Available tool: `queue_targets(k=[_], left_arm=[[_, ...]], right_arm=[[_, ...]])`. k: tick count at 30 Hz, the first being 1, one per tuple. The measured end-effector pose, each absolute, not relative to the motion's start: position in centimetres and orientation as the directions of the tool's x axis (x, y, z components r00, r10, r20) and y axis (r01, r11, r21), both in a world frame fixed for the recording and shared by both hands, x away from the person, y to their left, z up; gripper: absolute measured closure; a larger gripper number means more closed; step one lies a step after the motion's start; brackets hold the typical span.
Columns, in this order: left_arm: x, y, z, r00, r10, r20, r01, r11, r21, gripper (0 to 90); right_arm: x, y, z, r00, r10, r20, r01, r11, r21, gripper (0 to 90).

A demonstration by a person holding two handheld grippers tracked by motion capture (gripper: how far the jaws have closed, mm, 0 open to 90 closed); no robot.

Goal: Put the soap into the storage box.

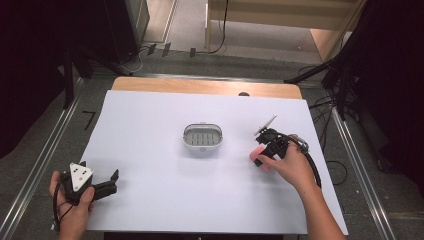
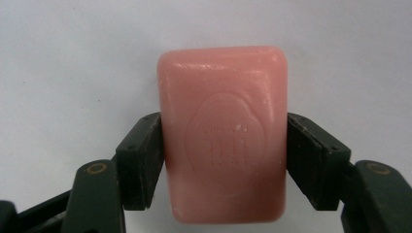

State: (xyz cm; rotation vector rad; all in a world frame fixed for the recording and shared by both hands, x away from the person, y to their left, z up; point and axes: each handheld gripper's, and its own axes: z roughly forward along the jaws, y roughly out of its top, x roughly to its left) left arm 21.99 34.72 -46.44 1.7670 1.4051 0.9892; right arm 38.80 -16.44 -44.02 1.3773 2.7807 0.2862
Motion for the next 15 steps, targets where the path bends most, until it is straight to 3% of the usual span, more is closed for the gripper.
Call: queue_targets(k=[15], left_arm=[[22.05,34.76,-46.42,0.132,0.979,0.152,0.484,-0.198,0.853,0.0]], right_arm=[[38.78,-16.36,-44.12,-0.608,0.792,0.053,0.786,0.592,0.175,37.7]])
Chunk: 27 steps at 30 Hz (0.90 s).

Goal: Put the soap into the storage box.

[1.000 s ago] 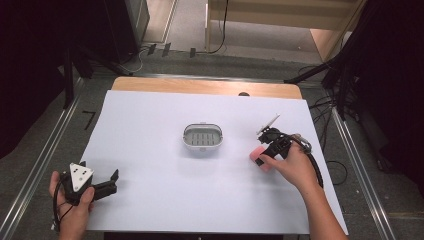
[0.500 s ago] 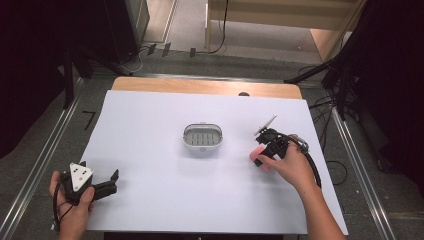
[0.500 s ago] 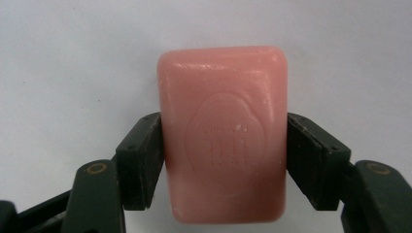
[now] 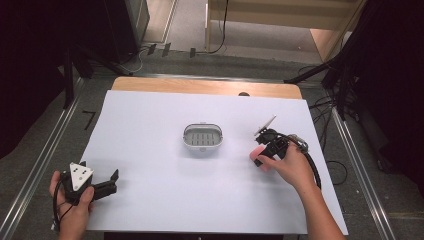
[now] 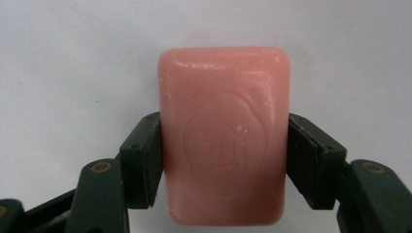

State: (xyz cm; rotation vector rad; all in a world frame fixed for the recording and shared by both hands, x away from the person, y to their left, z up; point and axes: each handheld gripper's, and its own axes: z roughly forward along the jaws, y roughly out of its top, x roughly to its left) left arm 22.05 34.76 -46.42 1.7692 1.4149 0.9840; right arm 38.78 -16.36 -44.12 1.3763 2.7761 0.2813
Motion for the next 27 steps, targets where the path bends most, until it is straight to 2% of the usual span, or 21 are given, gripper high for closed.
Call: queue_targets(k=[27], left_arm=[[22.12,34.72,-46.44,0.133,0.979,0.157,0.491,-0.202,0.848,0.0]], right_arm=[[38.93,-16.25,-44.16,-0.598,0.8,0.047,0.793,0.583,0.177,38.1]])
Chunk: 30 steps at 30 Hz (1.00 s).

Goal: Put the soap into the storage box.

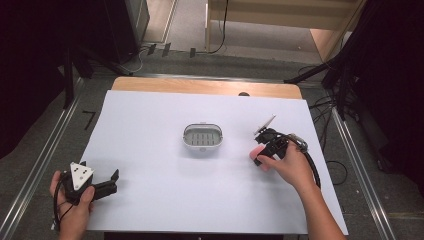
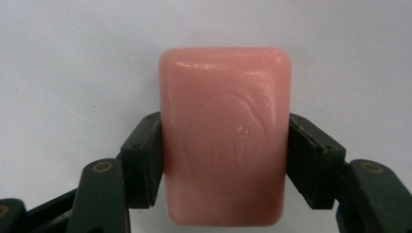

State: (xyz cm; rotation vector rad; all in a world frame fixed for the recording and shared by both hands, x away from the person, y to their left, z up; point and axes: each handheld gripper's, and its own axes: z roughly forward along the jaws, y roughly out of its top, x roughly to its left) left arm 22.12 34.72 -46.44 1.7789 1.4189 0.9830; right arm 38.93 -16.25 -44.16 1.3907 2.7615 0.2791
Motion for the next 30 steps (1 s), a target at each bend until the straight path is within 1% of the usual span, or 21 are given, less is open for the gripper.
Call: queue_targets(k=[10,13,18,22,26,30], left_arm=[[22.1,34.7,-46.4,0.135,0.979,0.155,0.491,-0.202,0.848,0.0],[22.1,34.7,-46.4,0.135,0.979,0.156,0.491,-0.203,0.847,0.0],[22.1,34.7,-46.4,0.134,0.979,0.154,0.49,-0.2,0.848,0.0],[22.1,34.7,-46.5,0.133,0.979,0.154,0.49,-0.199,0.849,0.0],[22.1,34.8,-46.4,0.133,0.979,0.152,0.491,-0.199,0.848,0.0],[22.1,34.8,-46.4,0.133,0.98,0.151,0.491,-0.198,0.848,0.0]], right_arm=[[39.0,-16.1,-43.8,-0.604,0.796,0.04,0.788,0.588,0.181,38.5],[39.0,-16.0,-43.2,-0.626,0.779,0.039,0.77,0.61,0.187,38.5],[39.1,-15.6,-42.0,-0.669,0.743,0.006,0.729,0.655,0.198,38.5],[39.3,-15.3,-41.2,-0.681,0.732,0.005,0.716,0.664,0.217,38.5],[39.6,-14.5,-40.2,-0.721,0.692,-0.017,0.671,0.705,0.231,38.5],[39.9,-13.8,-39.6,-0.745,0.667,-0.009,0.644,0.724,0.247,38.6]])
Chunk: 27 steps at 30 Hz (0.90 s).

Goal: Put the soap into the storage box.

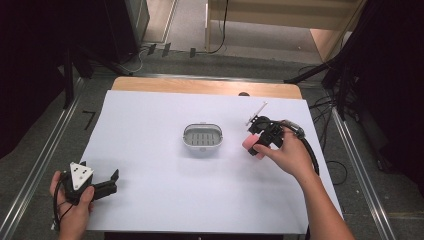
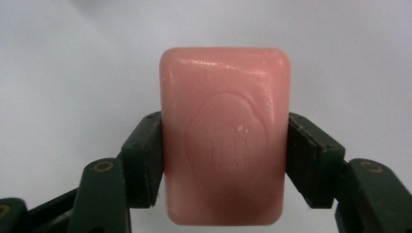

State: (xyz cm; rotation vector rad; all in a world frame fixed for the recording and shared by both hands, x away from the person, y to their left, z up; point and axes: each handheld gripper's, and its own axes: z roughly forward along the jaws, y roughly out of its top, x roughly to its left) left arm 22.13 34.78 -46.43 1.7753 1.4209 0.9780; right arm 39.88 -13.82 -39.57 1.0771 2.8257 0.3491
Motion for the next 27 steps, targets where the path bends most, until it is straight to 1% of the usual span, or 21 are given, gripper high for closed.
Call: queue_targets(k=[8,9,13,27], left_arm=[[22.1,34.8,-46.4,0.136,0.98,0.148,0.492,-0.196,0.848,0.0],[22.1,34.8,-46.4,0.136,0.98,0.147,0.492,-0.196,0.848,0.0],[22.1,34.8,-46.4,0.137,0.98,0.146,0.491,-0.195,0.849,0.0],[22.1,34.8,-46.4,0.141,0.979,0.149,0.489,-0.2,0.849,0.0]], right_arm=[[40.4,-12.3,-39.1,-0.794,0.607,-0.019,0.583,0.771,0.255,38.5],[40.5,-11.8,-39.1,-0.811,0.584,-0.034,0.557,0.789,0.259,38.5],[40.8,-11.1,-39.0,-0.834,0.55,-0.038,0.521,0.809,0.271,38.6],[41.1,-8.6,-38.5,-0.882,0.468,-0.057,0.435,0.854,0.286,38.6]])
